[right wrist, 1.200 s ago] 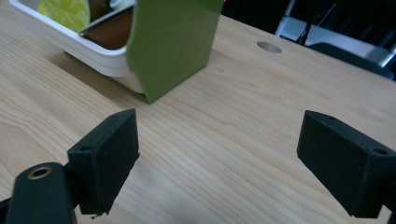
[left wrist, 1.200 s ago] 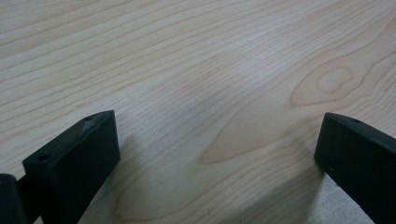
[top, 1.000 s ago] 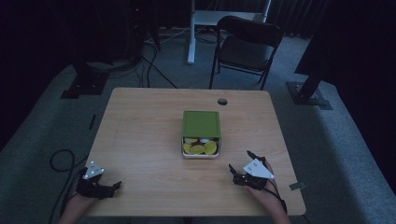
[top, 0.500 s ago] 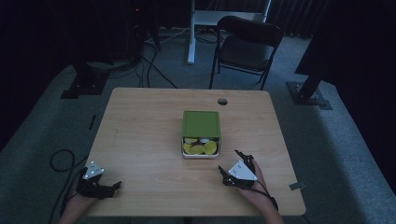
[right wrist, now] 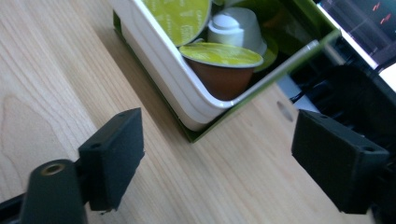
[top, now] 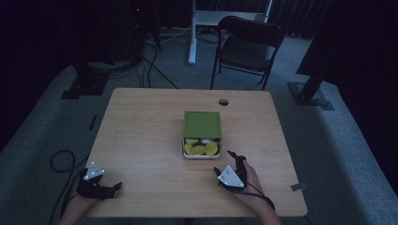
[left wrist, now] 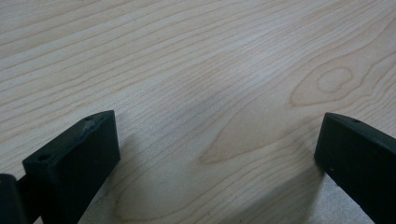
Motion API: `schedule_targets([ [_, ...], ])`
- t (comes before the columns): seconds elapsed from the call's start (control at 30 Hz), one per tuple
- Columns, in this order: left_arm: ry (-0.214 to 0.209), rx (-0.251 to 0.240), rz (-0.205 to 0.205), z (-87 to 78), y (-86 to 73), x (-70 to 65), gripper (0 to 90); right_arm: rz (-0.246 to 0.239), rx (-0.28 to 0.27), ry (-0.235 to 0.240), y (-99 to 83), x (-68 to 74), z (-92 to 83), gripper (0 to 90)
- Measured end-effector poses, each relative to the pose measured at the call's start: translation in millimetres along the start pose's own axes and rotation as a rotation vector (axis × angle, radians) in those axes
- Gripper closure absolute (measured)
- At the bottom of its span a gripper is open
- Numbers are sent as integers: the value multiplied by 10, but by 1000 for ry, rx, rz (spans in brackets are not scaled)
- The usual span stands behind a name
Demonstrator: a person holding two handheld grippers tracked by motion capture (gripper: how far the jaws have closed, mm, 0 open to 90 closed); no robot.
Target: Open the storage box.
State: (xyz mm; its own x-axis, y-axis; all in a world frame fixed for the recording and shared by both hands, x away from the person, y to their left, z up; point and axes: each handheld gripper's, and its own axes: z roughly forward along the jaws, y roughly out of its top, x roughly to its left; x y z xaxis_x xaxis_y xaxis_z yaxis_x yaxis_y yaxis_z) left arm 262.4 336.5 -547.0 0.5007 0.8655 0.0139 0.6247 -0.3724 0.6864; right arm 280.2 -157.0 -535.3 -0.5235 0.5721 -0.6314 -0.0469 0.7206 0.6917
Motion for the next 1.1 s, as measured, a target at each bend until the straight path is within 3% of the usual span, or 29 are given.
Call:
schedule_targets([
  [0.27,0,0,0,0,0,0,0,-90,-3,-35,51,83,24,262],
  [0.33,0,0,0,0,0,0,0,-156,-8,-73,82,117,31,305],
  [0.47,0,-1,0,1,0,0,0,-196,-8,-80,107,147,51,354],
  [0.57,0,-1,0,1,0,0,0,-252,0,-90,118,192,77,386],
  [0.73,0,-1,0,1,0,0,0,-382,8,-131,123,284,118,438],
  [0.87,0,-1,0,1,0,0,0,-426,10,-154,124,316,134,450],
  [0.9,0,-1,0,0,0,0,0,-461,15,-170,122,334,148,458],
  [1.0,0,-1,0,0,0,0,0,-470,16,-176,122,344,152,463],
  [1.03,0,-1,0,1,0,0,0,-533,20,-192,116,367,165,483],
  [1.1,0,-1,0,1,0,0,0,-558,21,-208,106,390,176,495],
])
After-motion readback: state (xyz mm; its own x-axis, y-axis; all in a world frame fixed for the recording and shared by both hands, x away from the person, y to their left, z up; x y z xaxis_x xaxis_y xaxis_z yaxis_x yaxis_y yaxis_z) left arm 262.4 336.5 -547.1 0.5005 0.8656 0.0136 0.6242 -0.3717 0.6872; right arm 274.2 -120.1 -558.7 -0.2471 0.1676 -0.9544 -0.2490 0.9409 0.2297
